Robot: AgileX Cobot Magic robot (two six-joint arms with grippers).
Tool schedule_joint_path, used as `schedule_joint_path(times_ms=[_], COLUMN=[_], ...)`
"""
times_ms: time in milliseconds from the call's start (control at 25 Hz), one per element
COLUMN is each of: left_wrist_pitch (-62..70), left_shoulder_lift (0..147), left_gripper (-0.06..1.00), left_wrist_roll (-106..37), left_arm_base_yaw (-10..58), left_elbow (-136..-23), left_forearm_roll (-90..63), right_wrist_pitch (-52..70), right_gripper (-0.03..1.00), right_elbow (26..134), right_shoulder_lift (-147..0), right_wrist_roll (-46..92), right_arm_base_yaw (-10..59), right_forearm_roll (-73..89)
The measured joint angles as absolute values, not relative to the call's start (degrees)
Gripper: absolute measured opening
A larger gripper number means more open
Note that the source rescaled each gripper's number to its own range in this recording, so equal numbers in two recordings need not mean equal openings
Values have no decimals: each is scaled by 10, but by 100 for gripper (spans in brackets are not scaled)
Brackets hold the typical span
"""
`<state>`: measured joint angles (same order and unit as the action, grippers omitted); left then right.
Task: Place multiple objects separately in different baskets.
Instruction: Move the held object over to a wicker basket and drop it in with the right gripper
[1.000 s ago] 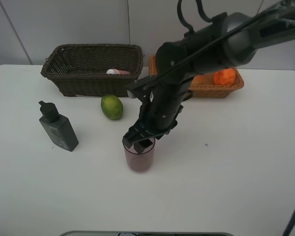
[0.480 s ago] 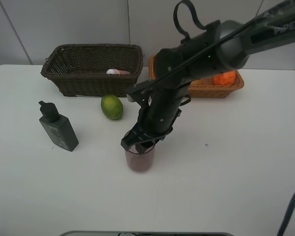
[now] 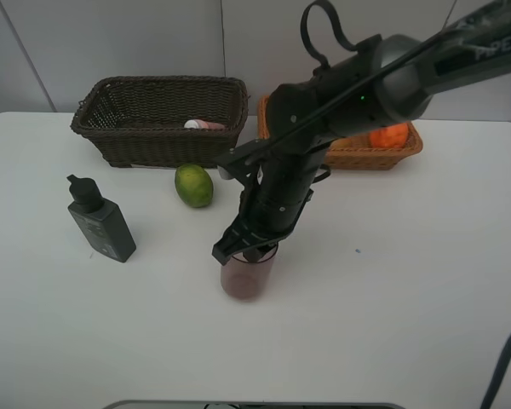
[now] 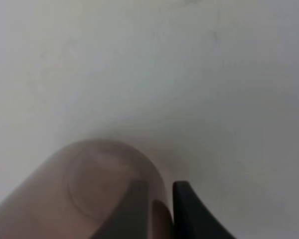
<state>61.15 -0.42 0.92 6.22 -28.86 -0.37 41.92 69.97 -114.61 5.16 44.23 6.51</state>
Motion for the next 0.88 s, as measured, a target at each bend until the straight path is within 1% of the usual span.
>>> schedule_joint_path(times_ms=[360, 480, 720, 880], left_wrist_pitch=[612, 612, 612, 612], left_shoulder_lift=[-4, -4, -4, -4], left_gripper=[99, 99, 99, 99], left_wrist_roll=[9, 9, 9, 9], left_arm_base_yaw=[62, 62, 62, 62], left_elbow=[-289, -289, -289, -289], left_forearm_roll=[-4, -4, -4, -4], right_wrist_pitch=[414, 424, 440, 427], right_gripper=[0, 0, 0, 0], right_elbow=[700, 727, 873, 974], right_shoulder_lift=[-1092, -1082, -1084, -1118], right_wrist_roll=[54, 54, 45, 24], right_arm_base_yaw=[442, 442, 441, 434], right_forearm_roll=[64, 60, 0, -45])
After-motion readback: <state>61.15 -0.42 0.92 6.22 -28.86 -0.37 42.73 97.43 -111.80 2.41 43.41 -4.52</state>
